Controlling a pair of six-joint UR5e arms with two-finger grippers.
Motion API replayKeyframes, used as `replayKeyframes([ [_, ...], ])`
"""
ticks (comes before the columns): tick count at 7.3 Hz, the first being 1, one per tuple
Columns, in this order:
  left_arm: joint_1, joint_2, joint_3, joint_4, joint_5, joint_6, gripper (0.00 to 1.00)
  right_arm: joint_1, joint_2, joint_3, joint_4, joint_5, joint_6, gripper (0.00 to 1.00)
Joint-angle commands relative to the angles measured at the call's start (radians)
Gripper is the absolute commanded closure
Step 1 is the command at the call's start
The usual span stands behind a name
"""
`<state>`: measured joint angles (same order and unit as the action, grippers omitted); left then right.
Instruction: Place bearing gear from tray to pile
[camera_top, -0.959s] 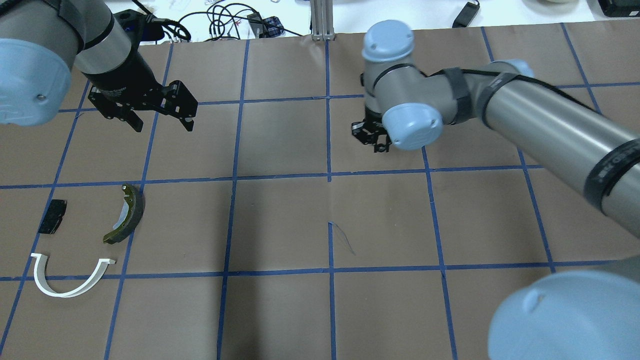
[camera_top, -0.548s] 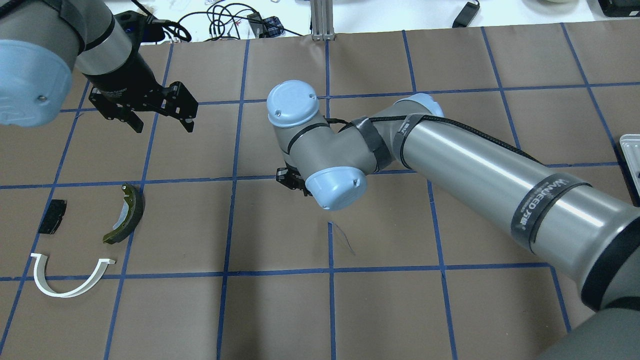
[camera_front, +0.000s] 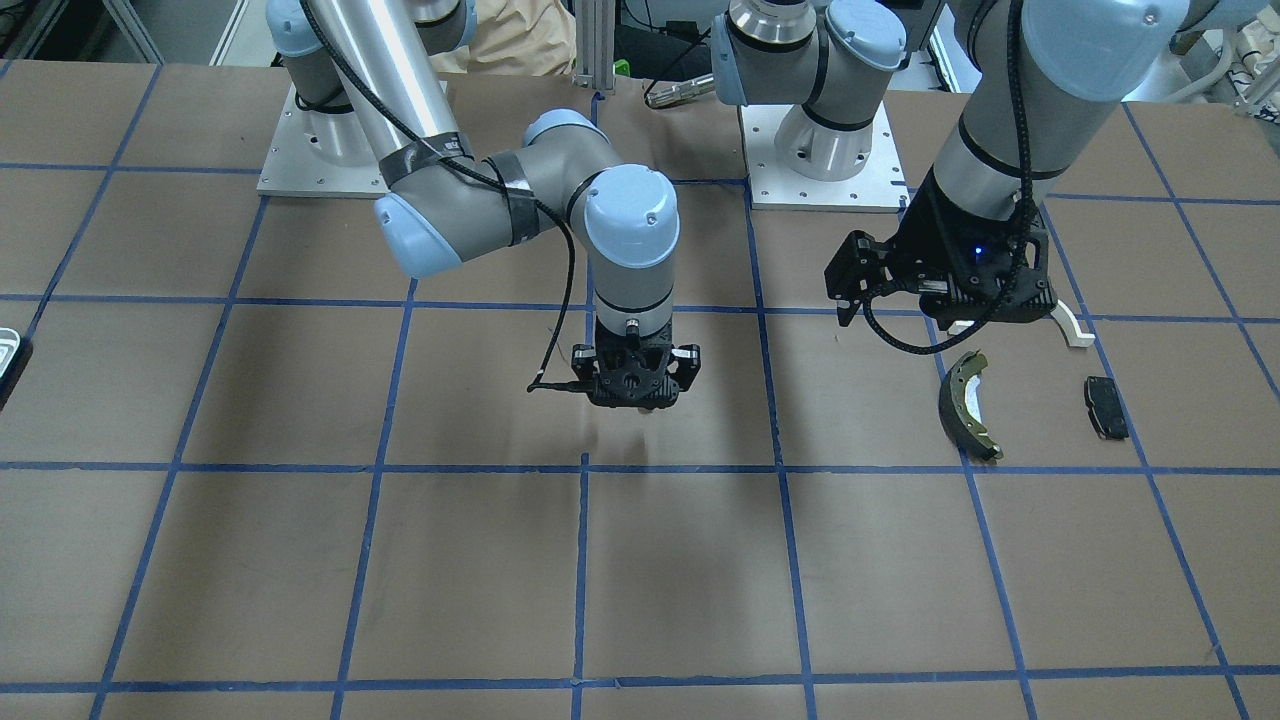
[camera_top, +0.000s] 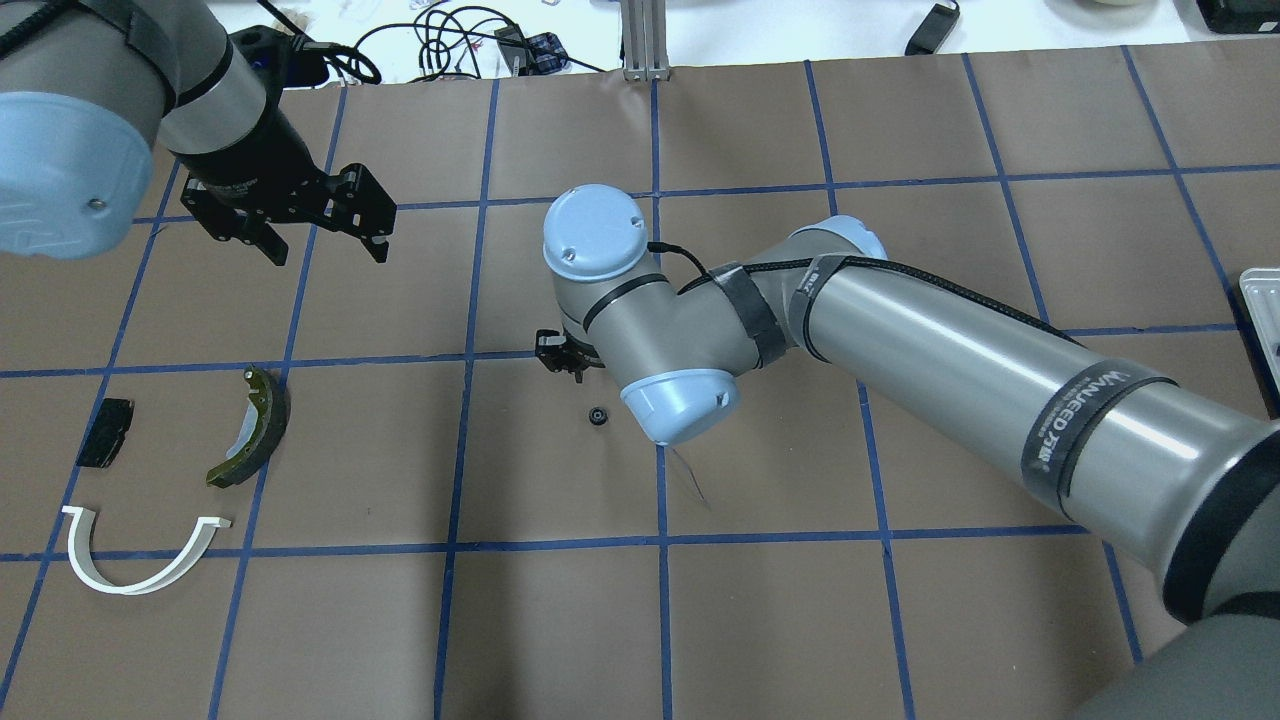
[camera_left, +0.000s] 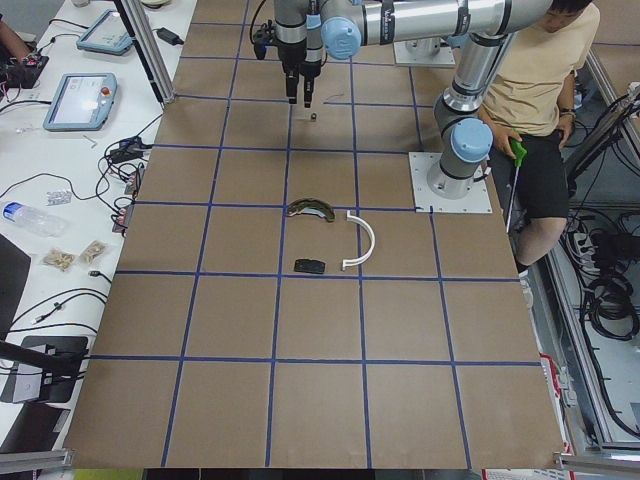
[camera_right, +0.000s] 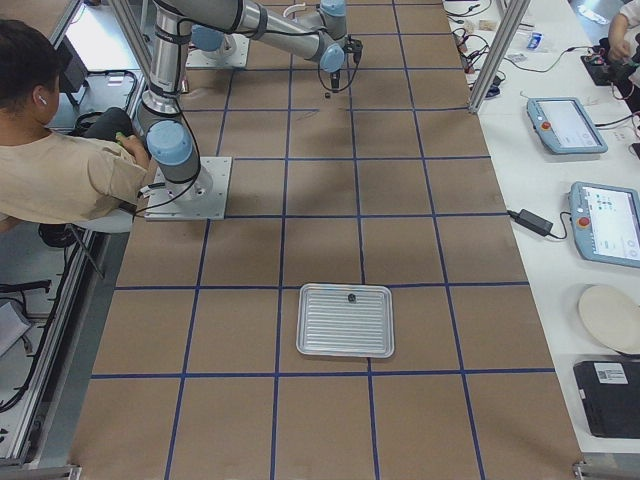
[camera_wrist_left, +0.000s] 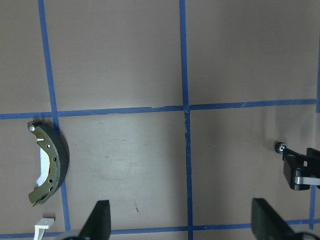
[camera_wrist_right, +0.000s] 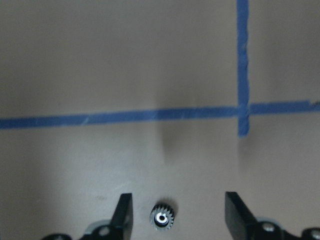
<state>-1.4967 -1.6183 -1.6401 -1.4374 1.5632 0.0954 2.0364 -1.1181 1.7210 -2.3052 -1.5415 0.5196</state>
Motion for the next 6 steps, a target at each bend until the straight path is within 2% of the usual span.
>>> replayKeyframes([
  [1, -0.005, -0.006, -0.003, 0.028, -0.003, -0.003, 0.00, -0.190, -0.098, 0.005, 0.054, -0.012, -0.228, 0.00],
  [2, -0.020, -0.021, -0.004, 0.037, -0.018, -0.009, 0.00, -0.297, -0.149, -0.001, 0.166, 0.001, -0.265, 0.00],
  [3, -0.092, -0.056, -0.032, 0.057, -0.067, -0.104, 0.00, -0.400, -0.195, -0.006, 0.241, -0.011, -0.315, 0.00],
  [5, -0.216, -0.135, -0.160, 0.324, -0.074, -0.230, 0.00, -0.615, -0.221, -0.005, 0.279, -0.012, -0.595, 0.00],
  [6, -0.256, -0.171, -0.219, 0.416, -0.074, -0.270, 0.00, -0.722, -0.223, -0.003, 0.280, -0.012, -0.789, 0.00],
])
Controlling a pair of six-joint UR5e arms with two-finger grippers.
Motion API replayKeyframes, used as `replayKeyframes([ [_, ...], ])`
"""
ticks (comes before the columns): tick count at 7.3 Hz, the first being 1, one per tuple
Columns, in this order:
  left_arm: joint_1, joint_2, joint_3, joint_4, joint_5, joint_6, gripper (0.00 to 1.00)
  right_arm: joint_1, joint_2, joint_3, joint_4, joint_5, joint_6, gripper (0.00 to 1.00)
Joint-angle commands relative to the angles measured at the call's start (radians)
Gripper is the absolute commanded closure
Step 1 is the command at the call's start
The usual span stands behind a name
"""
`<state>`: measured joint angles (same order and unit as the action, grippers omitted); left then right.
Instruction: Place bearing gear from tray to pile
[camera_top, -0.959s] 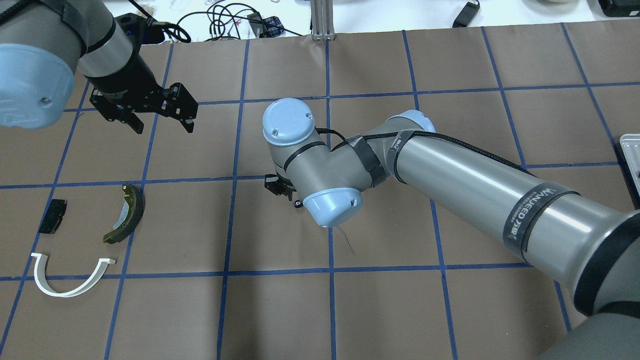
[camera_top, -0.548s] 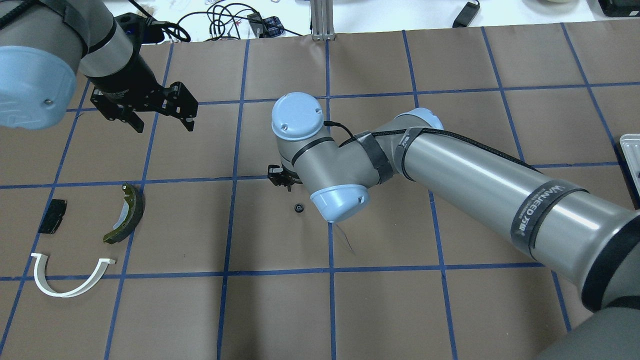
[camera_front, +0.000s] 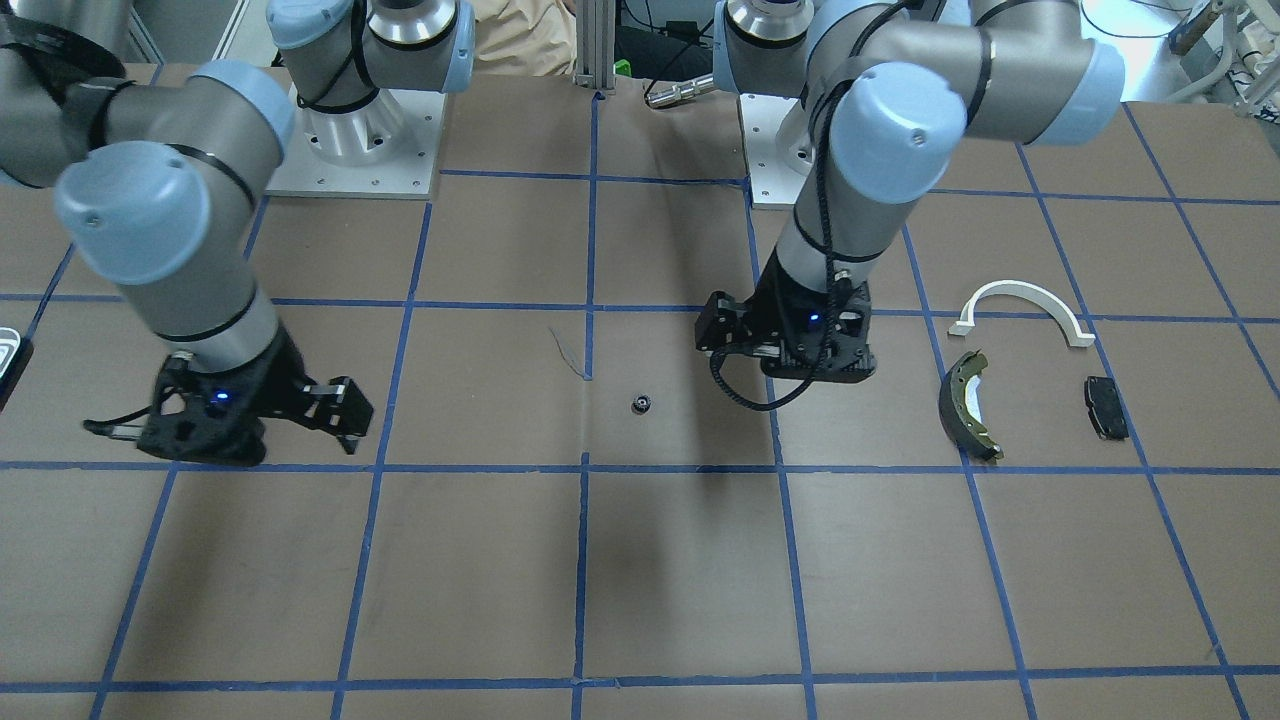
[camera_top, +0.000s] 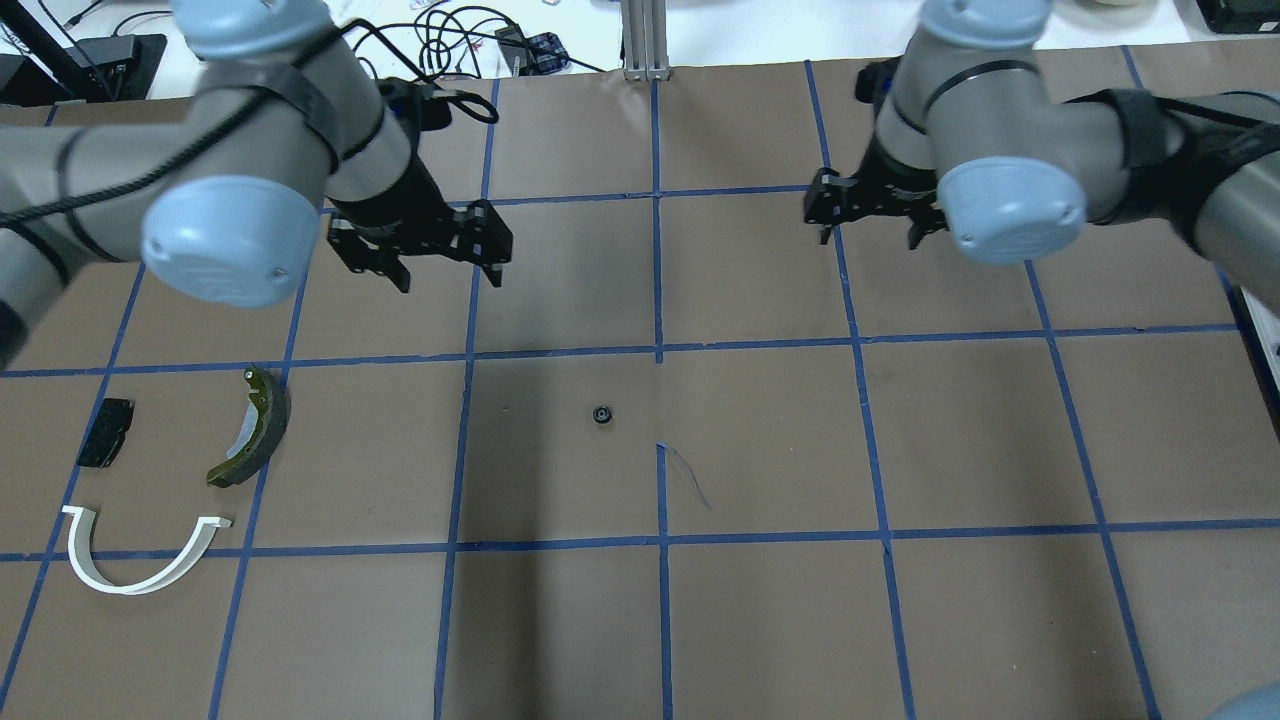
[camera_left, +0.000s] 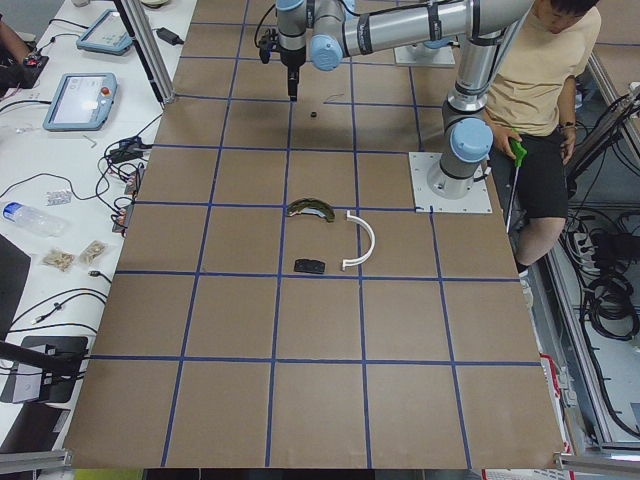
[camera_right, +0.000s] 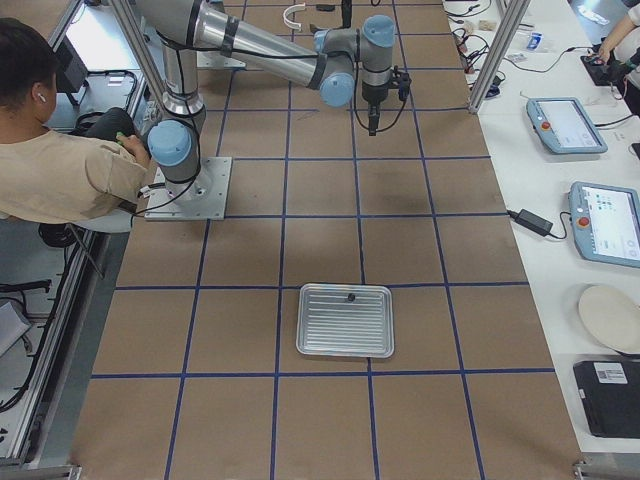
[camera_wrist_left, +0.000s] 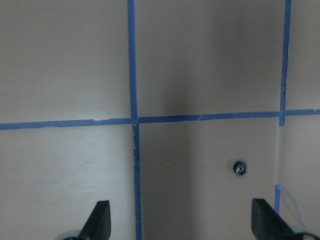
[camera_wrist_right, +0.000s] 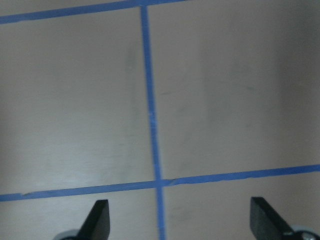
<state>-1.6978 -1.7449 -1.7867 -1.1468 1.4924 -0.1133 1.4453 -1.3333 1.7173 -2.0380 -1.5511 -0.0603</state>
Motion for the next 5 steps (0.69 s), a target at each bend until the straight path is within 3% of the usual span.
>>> replayKeyframes([
  [1, -0.093, -0.080, -0.101, 0.159, 0.005, -0.065, 0.00, -0.242, -0.006, 0.008, 0.021, -0.004, -0.422, 0.00],
  [4, -0.146, -0.165, -0.105, 0.212, 0.011, -0.101, 0.00, -0.451, 0.006, 0.042, -0.002, -0.073, -1.061, 0.00],
  [5, -0.160, -0.189, -0.103, 0.234, 0.009, -0.114, 0.00, -0.532, 0.032, 0.044, -0.002, -0.070, -1.161, 0.00],
])
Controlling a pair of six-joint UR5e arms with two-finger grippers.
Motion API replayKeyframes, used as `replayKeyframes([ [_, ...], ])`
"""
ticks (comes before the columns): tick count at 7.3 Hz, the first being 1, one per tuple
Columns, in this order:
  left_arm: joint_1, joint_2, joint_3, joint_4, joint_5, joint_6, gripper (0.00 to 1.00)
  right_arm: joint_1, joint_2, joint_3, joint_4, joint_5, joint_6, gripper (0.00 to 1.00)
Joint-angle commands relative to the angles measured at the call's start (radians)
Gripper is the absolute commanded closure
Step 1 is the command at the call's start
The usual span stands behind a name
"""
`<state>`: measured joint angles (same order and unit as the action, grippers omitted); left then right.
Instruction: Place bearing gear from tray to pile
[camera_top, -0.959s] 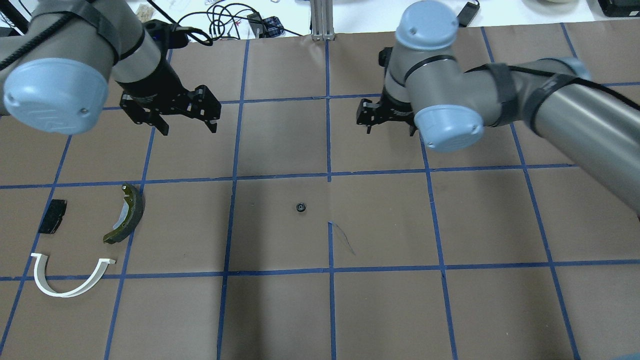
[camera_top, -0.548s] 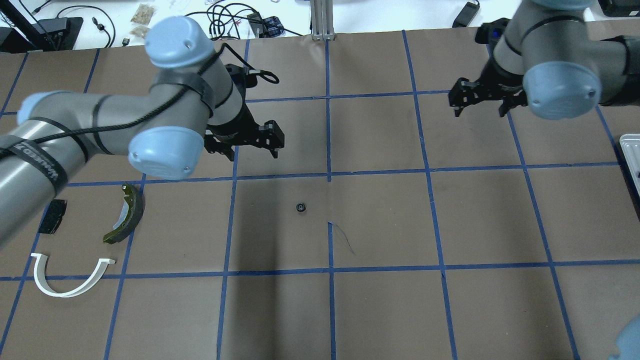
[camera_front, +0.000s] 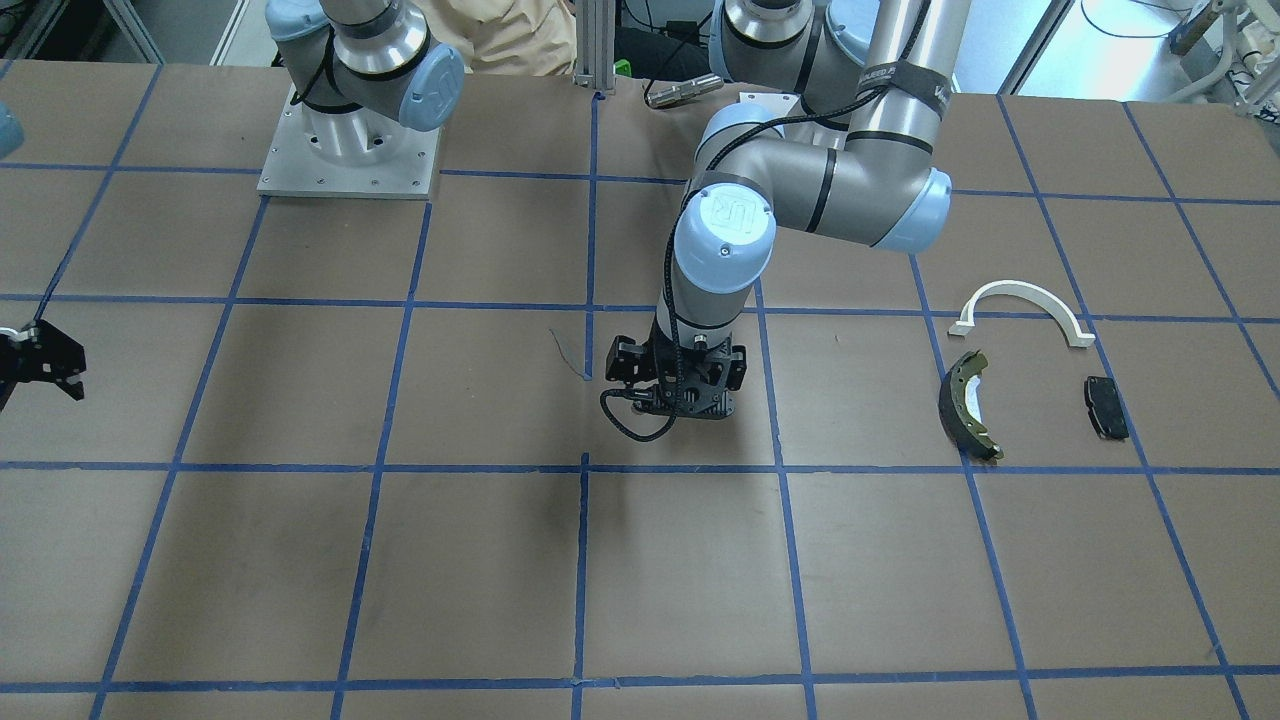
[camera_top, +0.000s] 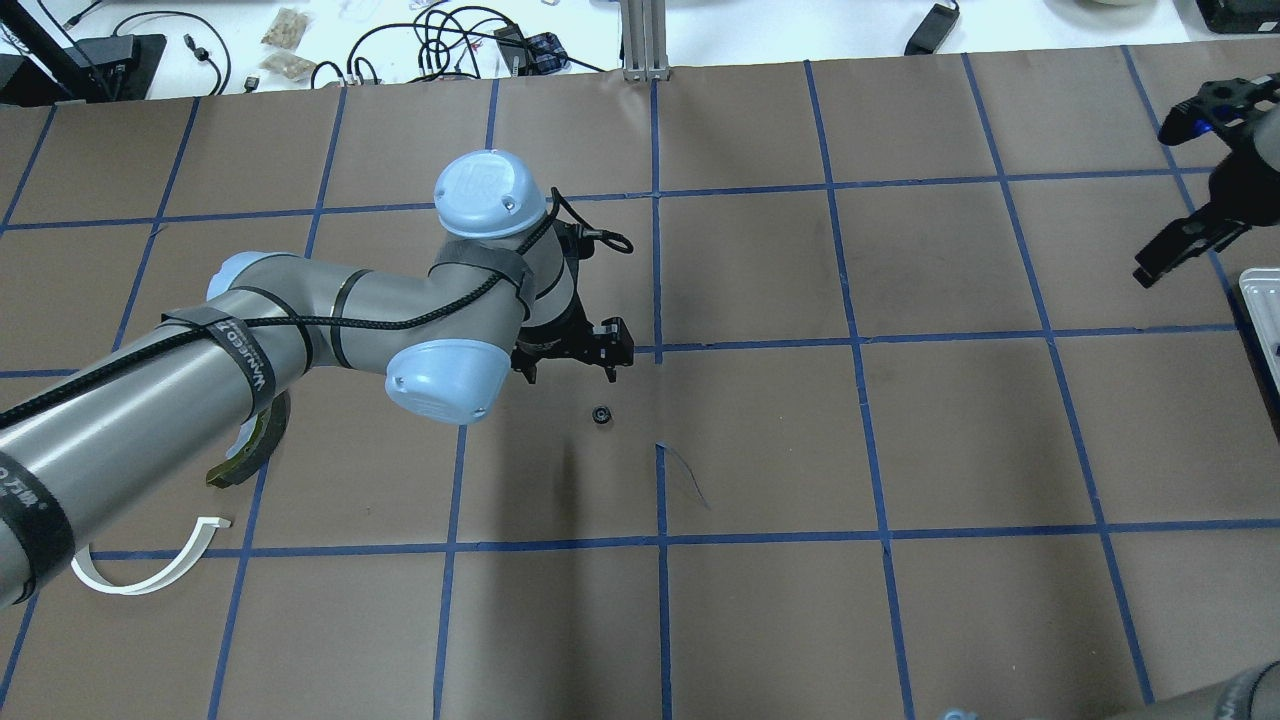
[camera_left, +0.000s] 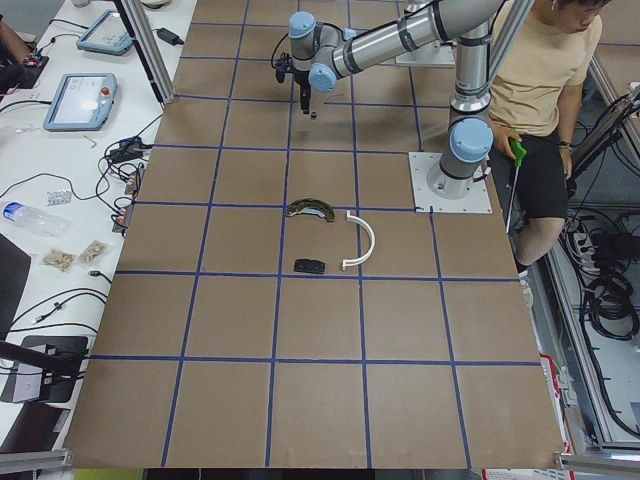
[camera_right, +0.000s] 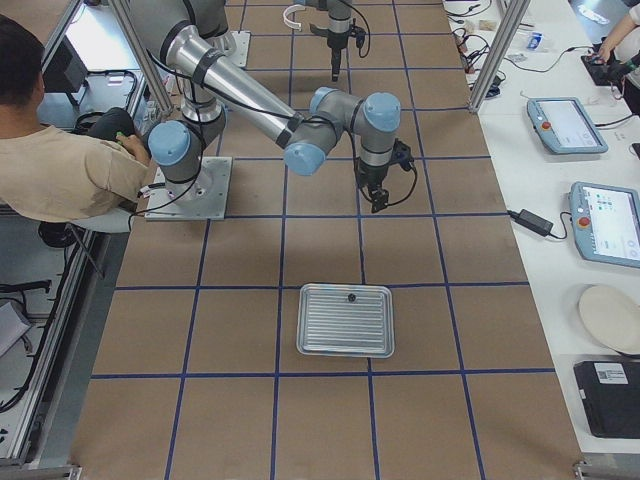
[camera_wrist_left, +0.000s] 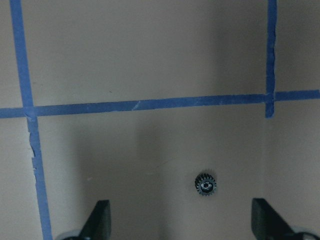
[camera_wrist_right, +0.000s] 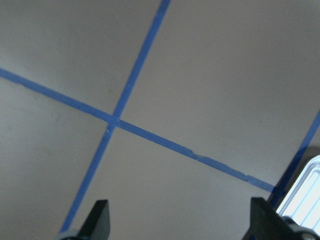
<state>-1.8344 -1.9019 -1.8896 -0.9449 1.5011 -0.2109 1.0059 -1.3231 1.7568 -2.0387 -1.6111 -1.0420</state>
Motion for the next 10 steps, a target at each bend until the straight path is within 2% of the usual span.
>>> replayKeyframes([
  [1, -0.026, -0.045, 0.000, 0.037, 0.001, -0.015, 0.00, -0.192, 0.069, -0.006, -0.003, 0.005, -0.293, 0.00],
  [2, -0.026, -0.060, -0.002, 0.037, 0.001, -0.015, 0.02, -0.226, 0.134, -0.025, -0.029, -0.004, -0.428, 0.00],
  [3, -0.026, -0.071, -0.002, 0.037, 0.001, -0.013, 0.06, -0.249, 0.178, -0.040, -0.120, -0.001, -0.578, 0.00],
  [5, -0.026, -0.085, -0.003, 0.037, 0.002, -0.005, 0.25, -0.297, 0.243, -0.071, -0.161, 0.028, -0.765, 0.00],
  [7, -0.026, -0.094, -0.005, 0.037, 0.001, -0.013, 0.28, -0.308, 0.292, -0.082, -0.275, 0.049, -0.883, 0.00],
  [8, -0.026, -0.098, -0.006, 0.035, 0.001, -0.011, 0.29, -0.311, 0.306, -0.077, -0.290, 0.074, -0.909, 0.05],
  [9, -0.029, -0.105, -0.006, 0.035, 0.001, -0.013, 0.32, -0.311, 0.312, -0.079, -0.290, 0.095, -0.906, 0.05],
  [10, -0.031, -0.108, -0.005, 0.037, 0.001, -0.013, 0.41, -0.311, 0.314, -0.074, -0.285, 0.095, -0.894, 0.06],
])
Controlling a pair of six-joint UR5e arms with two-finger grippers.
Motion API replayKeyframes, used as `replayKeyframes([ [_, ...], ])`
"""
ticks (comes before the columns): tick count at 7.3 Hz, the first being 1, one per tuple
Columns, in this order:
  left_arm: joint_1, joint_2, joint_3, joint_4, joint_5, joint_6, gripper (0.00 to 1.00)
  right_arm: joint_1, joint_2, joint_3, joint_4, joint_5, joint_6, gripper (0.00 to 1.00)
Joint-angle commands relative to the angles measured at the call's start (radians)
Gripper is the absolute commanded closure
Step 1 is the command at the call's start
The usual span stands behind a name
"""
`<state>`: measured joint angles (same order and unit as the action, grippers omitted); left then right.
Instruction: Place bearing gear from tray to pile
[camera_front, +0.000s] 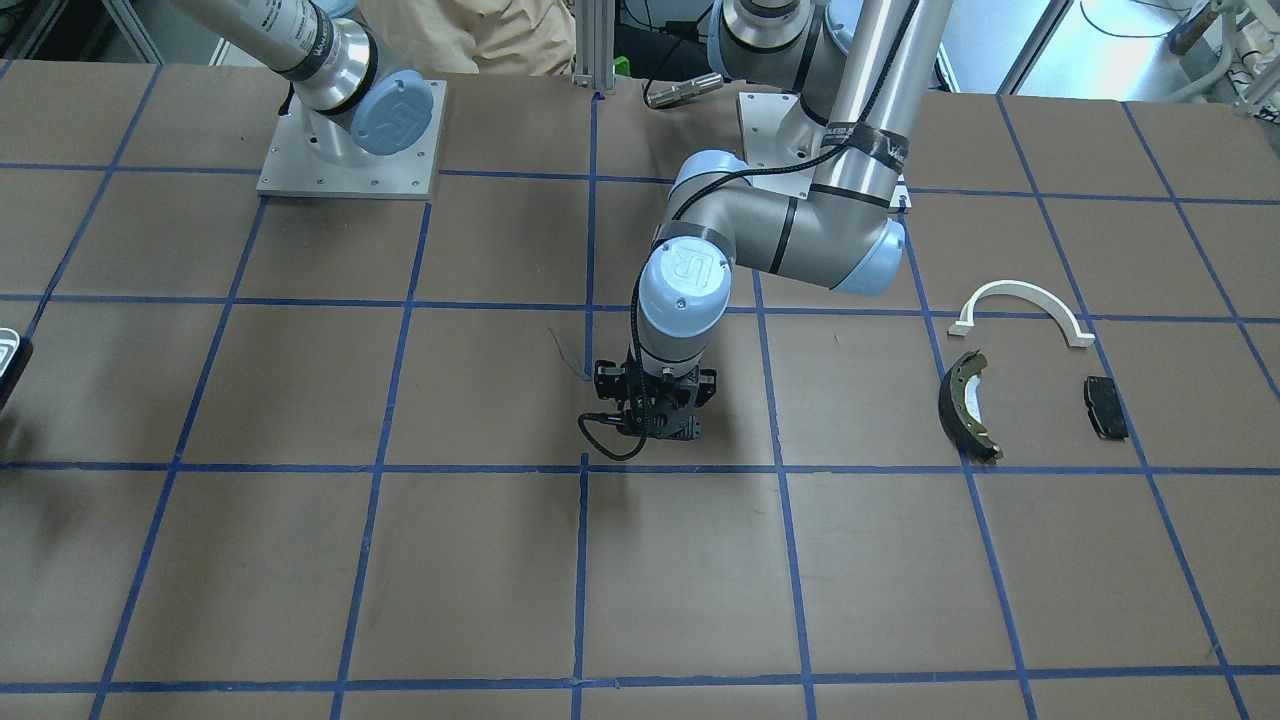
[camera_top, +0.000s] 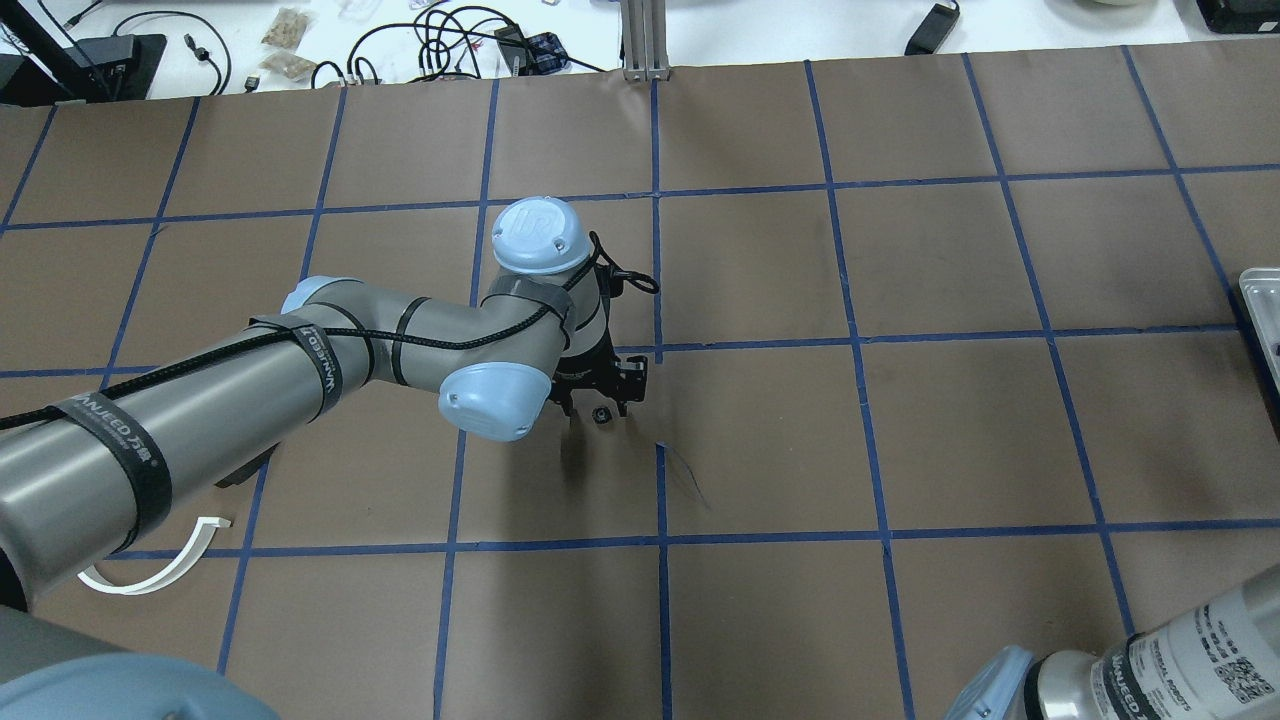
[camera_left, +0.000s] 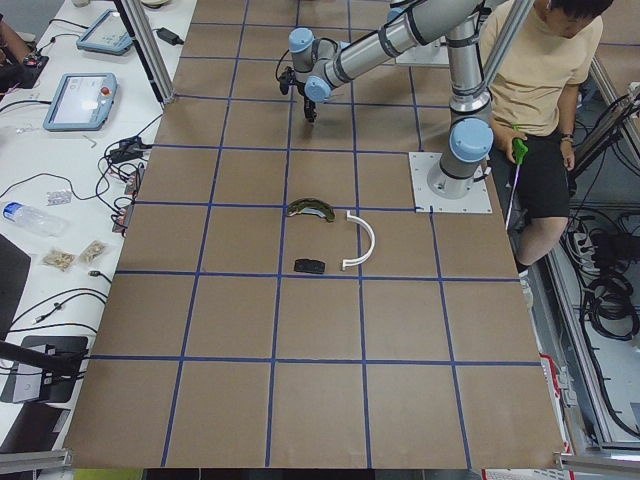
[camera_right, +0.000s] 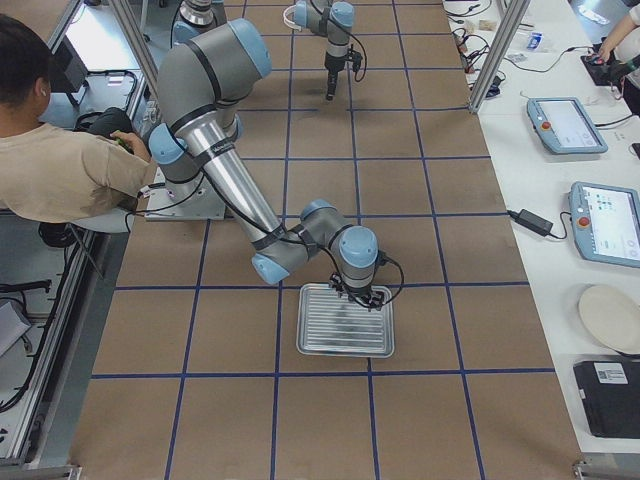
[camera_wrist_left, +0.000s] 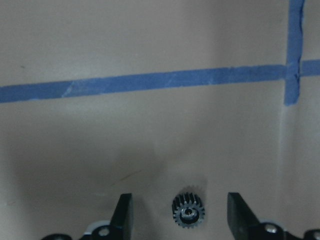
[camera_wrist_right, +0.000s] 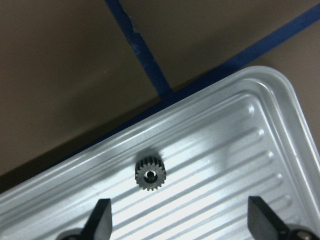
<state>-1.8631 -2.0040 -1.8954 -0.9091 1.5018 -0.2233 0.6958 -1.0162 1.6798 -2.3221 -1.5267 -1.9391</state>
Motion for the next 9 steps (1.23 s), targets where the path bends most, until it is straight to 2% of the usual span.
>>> replayKeyframes([
  [1, -0.004, -0.002, 0.004, 0.001, 0.001, 0.005, 0.67, -0.001, 0.002, 0.006, 0.013, 0.008, 0.008, 0.09],
  [2, -0.005, -0.004, 0.003, 0.001, 0.002, 0.010, 1.00, 0.001, 0.010, 0.012, 0.013, 0.011, 0.000, 0.11],
  [3, -0.004, -0.004, 0.006, 0.001, 0.000, 0.012, 1.00, 0.001, 0.018, 0.015, 0.015, 0.010, 0.006, 0.12],
  [6, 0.013, 0.028, 0.041, -0.002, 0.005, 0.037, 1.00, 0.008, 0.015, 0.015, 0.016, 0.005, 0.014, 0.23],
  [7, 0.062, 0.027, 0.117, -0.019, 0.024, 0.068, 1.00, 0.010, 0.010, 0.015, 0.016, 0.000, 0.014, 0.30],
  [8, 0.153, 0.025, 0.200, -0.130, 0.025, 0.091, 1.00, 0.010, 0.011, 0.015, 0.016, 0.008, 0.014, 0.34],
  [9, 0.224, 0.028, 0.267, -0.219, 0.028, 0.169, 1.00, 0.010, 0.010, 0.015, 0.016, -0.004, 0.008, 0.56],
])
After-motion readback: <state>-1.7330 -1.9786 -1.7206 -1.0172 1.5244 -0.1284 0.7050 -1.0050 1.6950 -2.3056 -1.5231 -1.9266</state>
